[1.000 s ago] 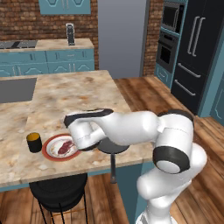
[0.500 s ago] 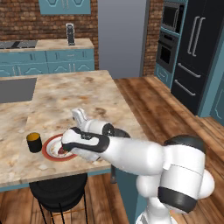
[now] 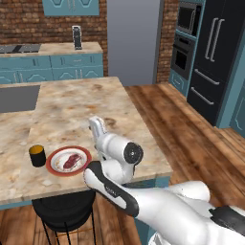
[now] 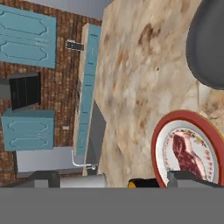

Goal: Pick up the pan with the steak in it and place it on the dining table. Then place the steak on the plate.

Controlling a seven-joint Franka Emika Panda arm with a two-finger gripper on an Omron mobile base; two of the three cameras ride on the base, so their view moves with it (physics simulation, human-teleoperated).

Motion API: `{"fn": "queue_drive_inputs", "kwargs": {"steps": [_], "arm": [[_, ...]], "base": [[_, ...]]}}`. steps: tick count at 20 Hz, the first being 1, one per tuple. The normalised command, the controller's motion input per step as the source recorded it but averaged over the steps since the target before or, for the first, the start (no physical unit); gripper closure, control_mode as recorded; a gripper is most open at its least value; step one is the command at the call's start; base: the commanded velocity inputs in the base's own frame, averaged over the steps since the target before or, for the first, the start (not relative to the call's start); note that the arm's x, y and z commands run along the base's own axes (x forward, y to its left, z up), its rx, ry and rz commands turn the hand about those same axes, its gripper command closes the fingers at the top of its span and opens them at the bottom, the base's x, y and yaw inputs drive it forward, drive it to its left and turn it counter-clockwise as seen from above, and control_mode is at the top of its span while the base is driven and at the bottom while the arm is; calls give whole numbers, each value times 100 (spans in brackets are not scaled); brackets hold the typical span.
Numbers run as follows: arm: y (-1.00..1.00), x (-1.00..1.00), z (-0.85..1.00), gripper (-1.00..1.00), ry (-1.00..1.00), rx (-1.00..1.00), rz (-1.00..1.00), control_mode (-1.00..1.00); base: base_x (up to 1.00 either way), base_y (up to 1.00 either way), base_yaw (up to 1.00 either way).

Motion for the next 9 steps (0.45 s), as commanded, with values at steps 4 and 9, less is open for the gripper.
{"fn": "queue_drive_inputs", "kwargs": {"steps": [4,9], "arm": [[-4,-53,100,-100,9,7,-7,-100],[-11,-76,94,-100,-11,11,-1,-100]], "base": [[0,0,0],[0,0,0]]}}
